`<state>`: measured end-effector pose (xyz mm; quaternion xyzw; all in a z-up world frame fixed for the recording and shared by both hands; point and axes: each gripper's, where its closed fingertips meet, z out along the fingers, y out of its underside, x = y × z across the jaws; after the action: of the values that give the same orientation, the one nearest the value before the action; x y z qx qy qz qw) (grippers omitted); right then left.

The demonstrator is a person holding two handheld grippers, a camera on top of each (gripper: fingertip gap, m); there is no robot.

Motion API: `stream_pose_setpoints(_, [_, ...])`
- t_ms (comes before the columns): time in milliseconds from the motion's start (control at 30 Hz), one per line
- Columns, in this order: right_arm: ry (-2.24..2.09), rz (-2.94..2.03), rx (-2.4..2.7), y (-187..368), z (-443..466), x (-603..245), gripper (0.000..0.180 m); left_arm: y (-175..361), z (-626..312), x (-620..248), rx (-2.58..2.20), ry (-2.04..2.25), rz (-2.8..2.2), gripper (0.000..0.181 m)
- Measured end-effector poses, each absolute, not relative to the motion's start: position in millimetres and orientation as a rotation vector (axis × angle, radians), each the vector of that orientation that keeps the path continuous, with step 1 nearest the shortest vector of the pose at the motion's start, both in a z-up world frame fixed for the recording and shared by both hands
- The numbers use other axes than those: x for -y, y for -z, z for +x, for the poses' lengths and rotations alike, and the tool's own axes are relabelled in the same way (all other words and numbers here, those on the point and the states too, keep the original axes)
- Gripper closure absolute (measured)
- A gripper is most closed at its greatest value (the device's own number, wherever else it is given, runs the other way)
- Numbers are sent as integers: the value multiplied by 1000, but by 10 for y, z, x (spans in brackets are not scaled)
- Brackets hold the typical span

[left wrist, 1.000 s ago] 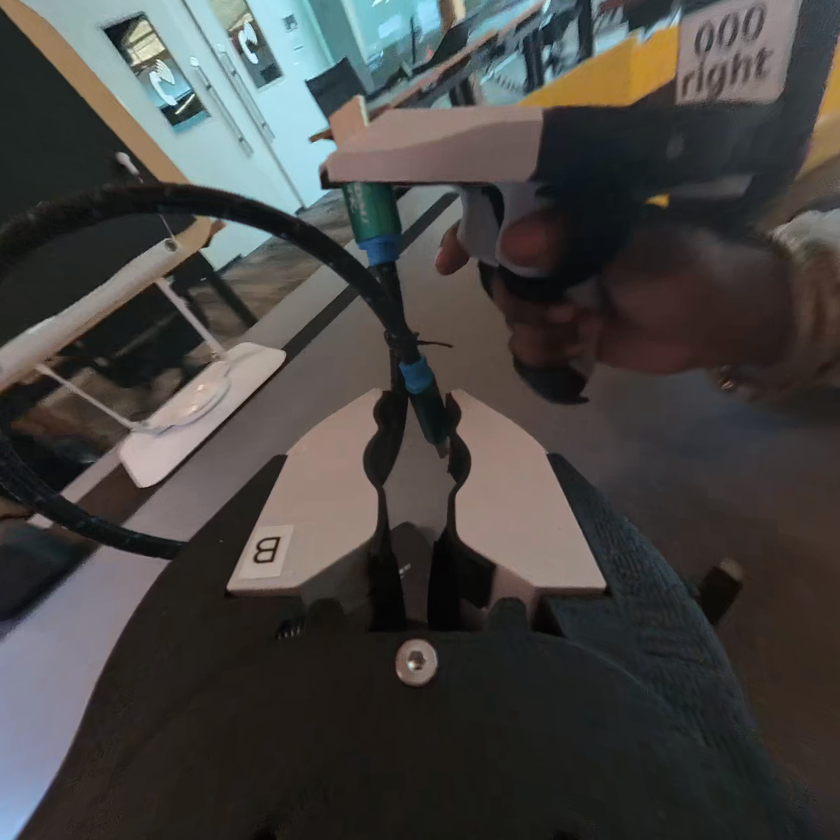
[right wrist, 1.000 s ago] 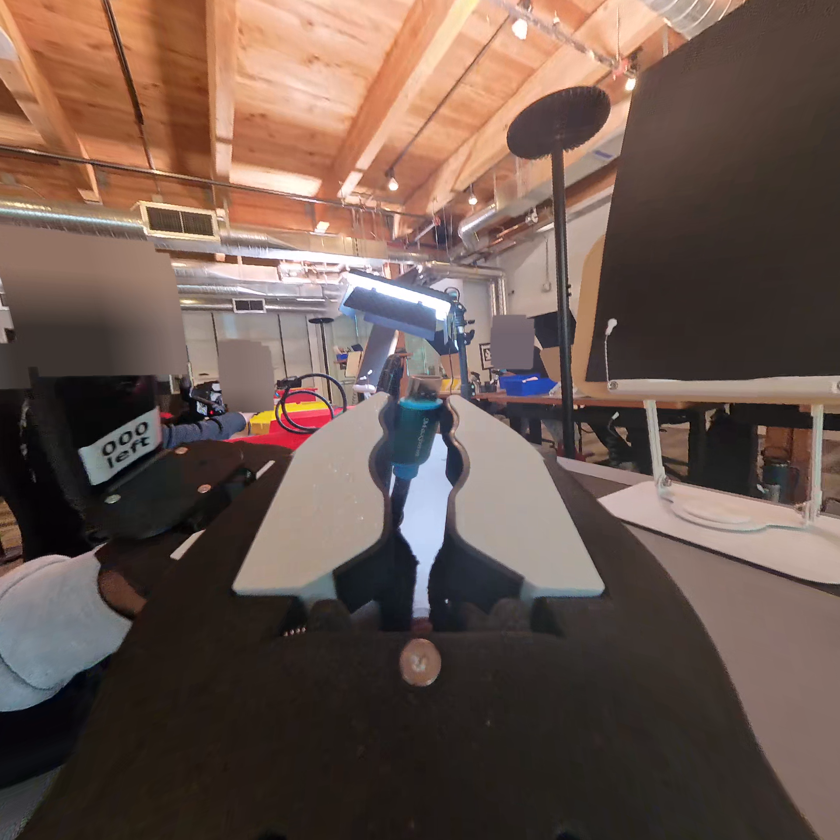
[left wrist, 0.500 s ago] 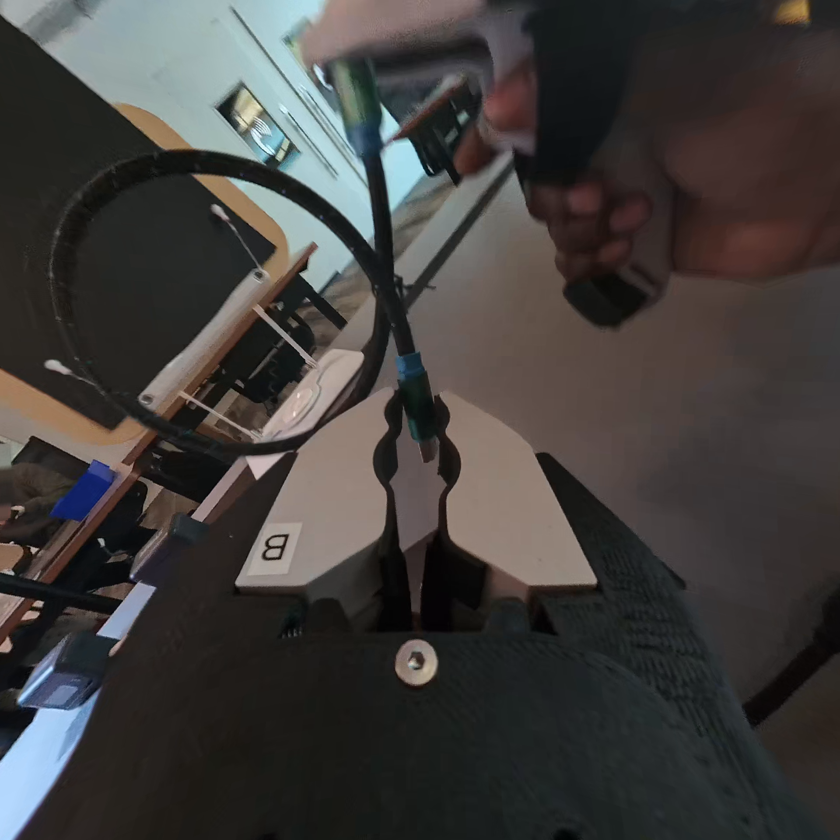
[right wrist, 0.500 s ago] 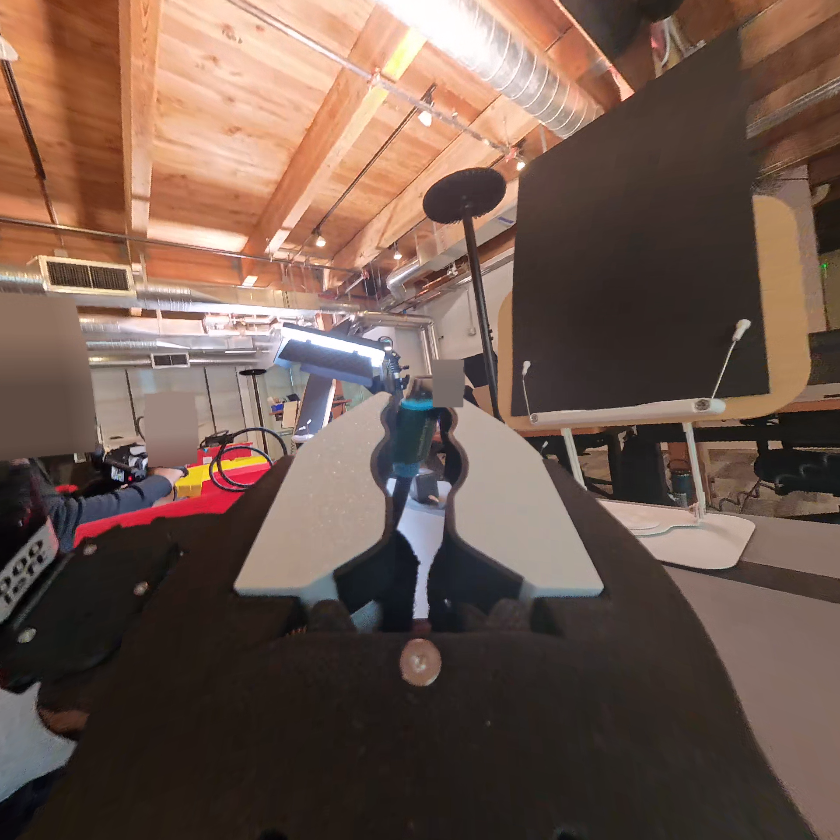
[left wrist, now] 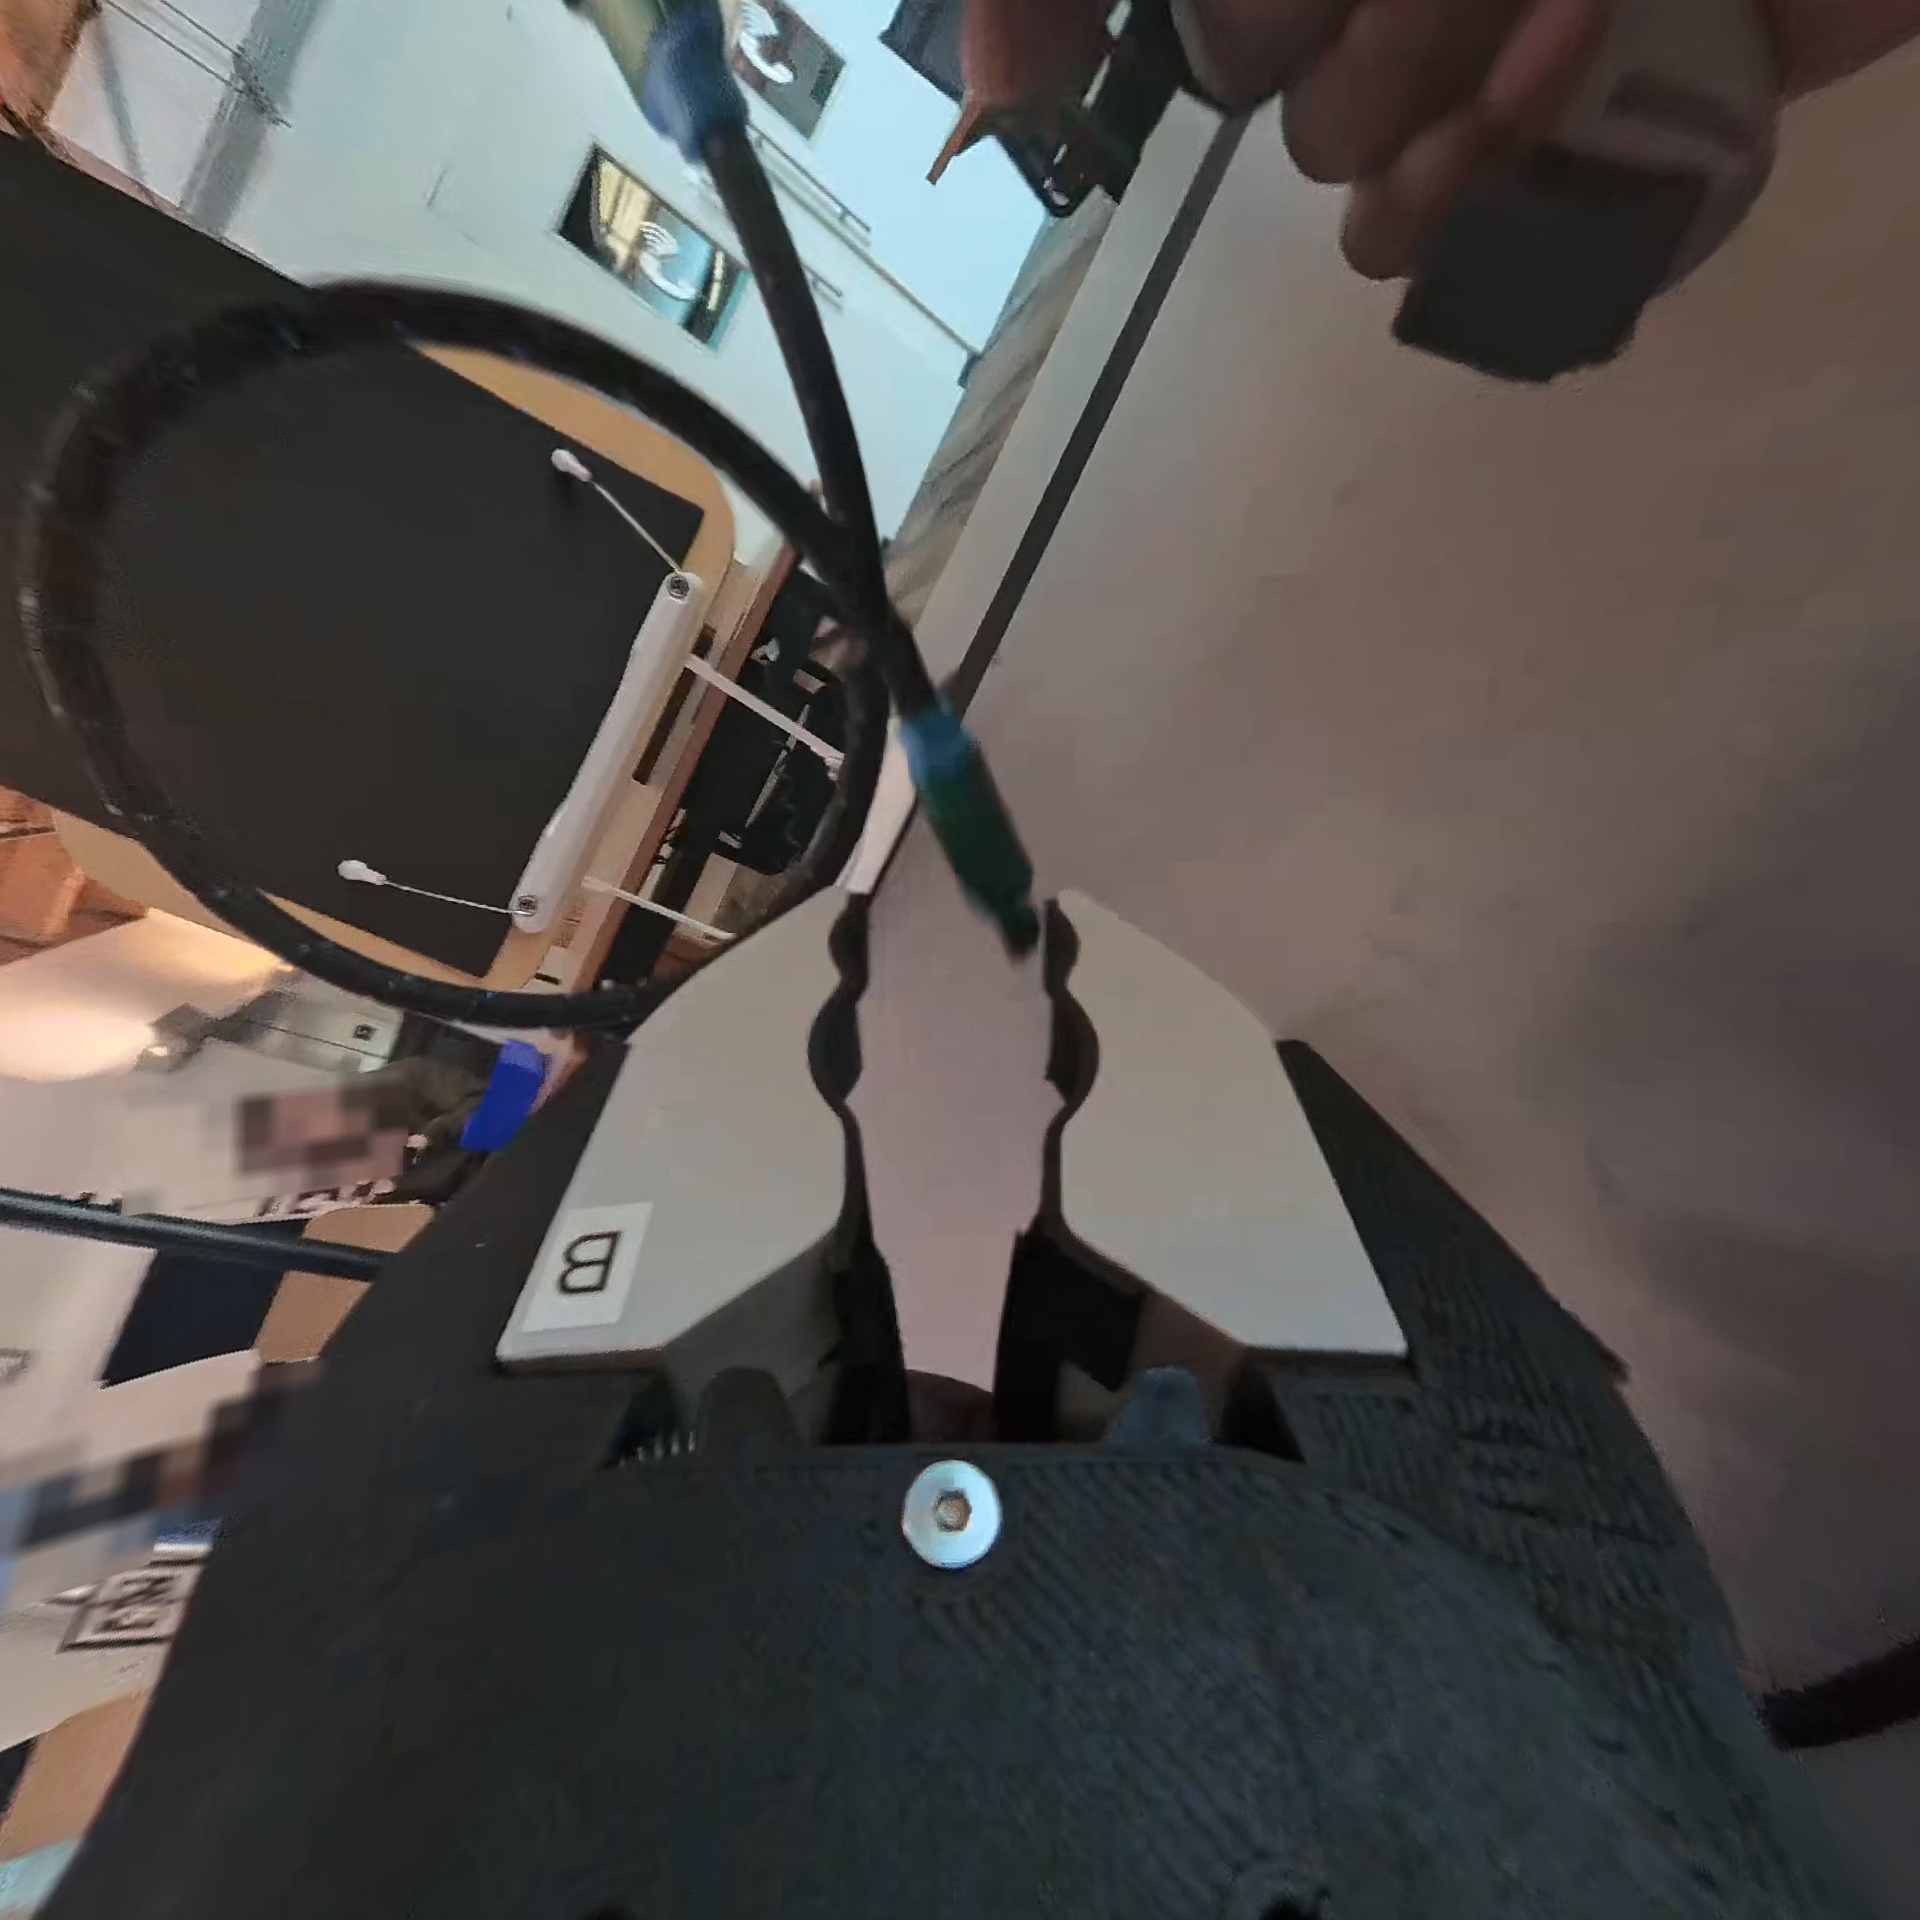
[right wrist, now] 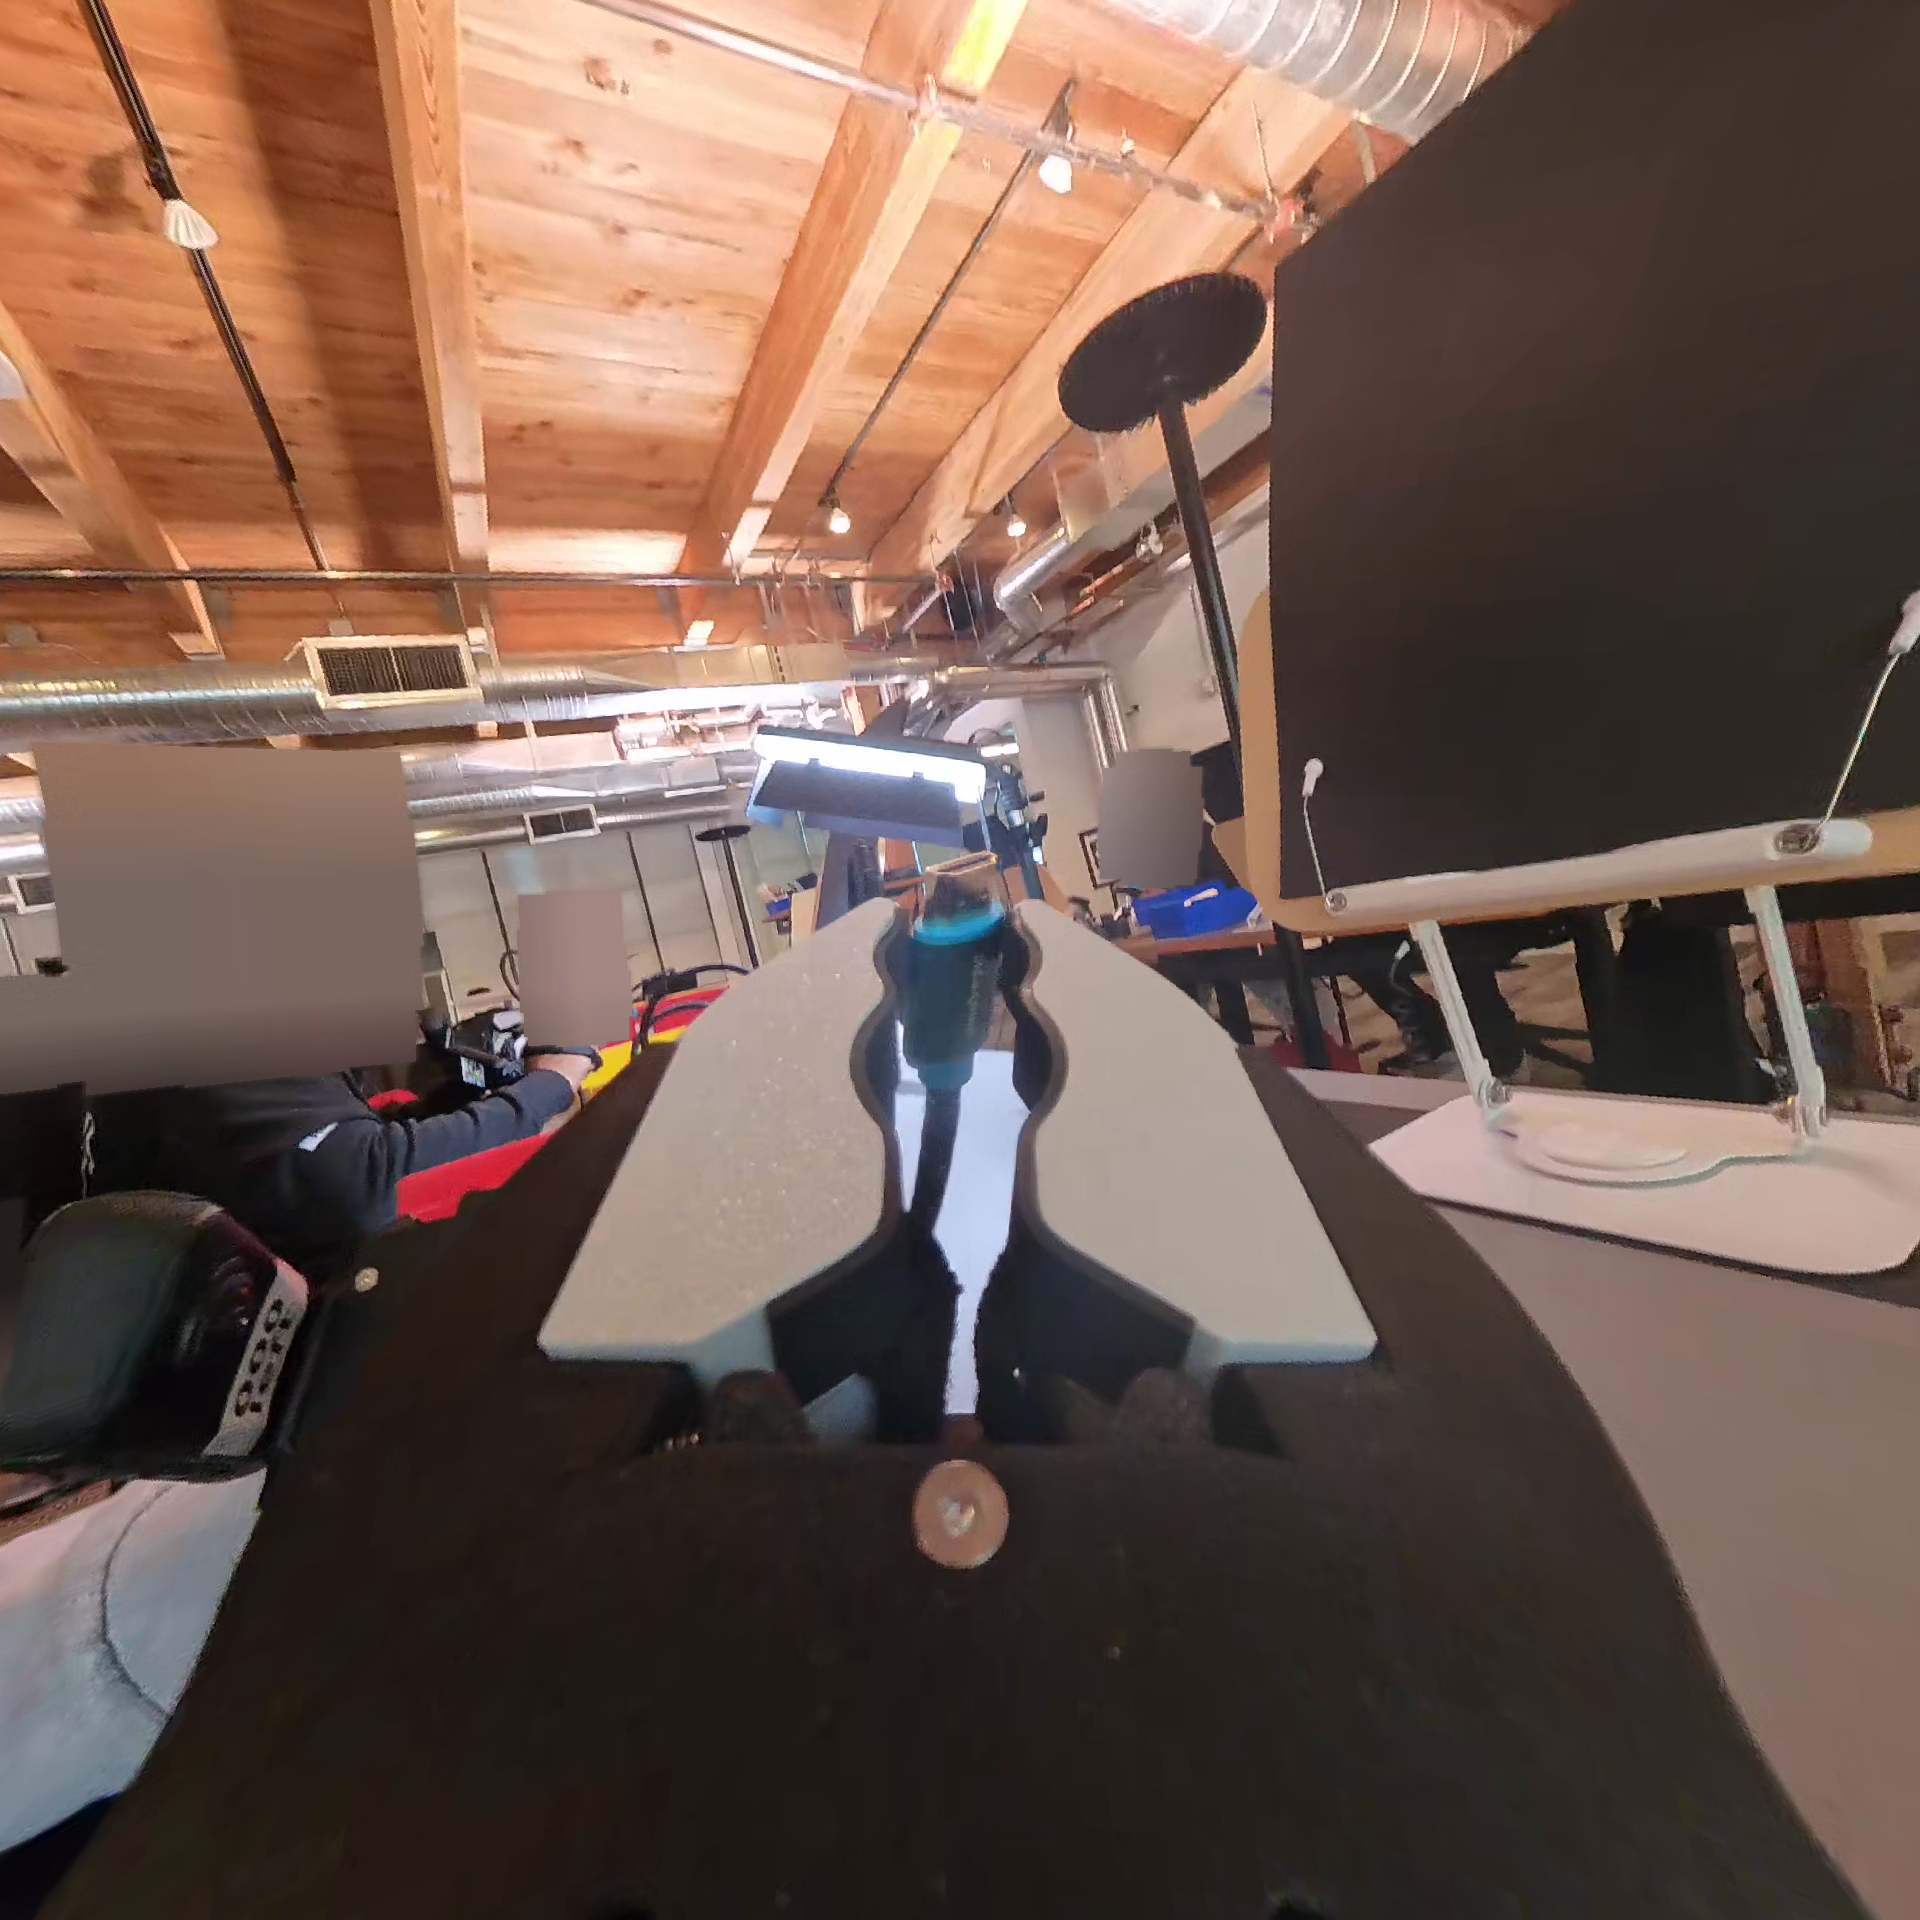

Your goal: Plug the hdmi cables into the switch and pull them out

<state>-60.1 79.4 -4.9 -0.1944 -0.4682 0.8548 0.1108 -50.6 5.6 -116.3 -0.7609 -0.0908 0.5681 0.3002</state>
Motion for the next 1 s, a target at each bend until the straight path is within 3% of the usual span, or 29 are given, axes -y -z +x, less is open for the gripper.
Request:
stream_pose_setpoints(133, [-2577,-593,1321,22,-582,-832,165,1042,-372,-268,296,-1231,-1871,117])
stream_pose_setpoints(300, [-2632,-617,1394,112,-511,-644,165,942,-200,-527,340,-899,-1733,116])
stream_pose_setpoints(400, [-2697,-610,1433,122,-410,-519,165,1096,-198,-620,388,-771,-1793,125])
stream_pose_setpoints(533, [-2714,-560,1498,135,-312,-402,165,1163,-122,-697,441,-506,-1775,154])
stream_pose_setpoints(633, [-2696,-498,1587,119,-241,-326,163,1135,-99,-677,484,-389,-1730,157])
stream_pose_setpoints(800, [-2382,-292,2017,292,-164,-283,133,865,-144,-479,590,-216,-1494,160])
stream_pose_setpoints(900, [-2120,-162,2307,635,-64,-218,129,684,-160,-346,617,-114,-1329,161])
stream_pose_setpoints(1000, [-2063,-55,2263,651,-7,-142,132,604,-159,-266,624,-70,-1258,161])
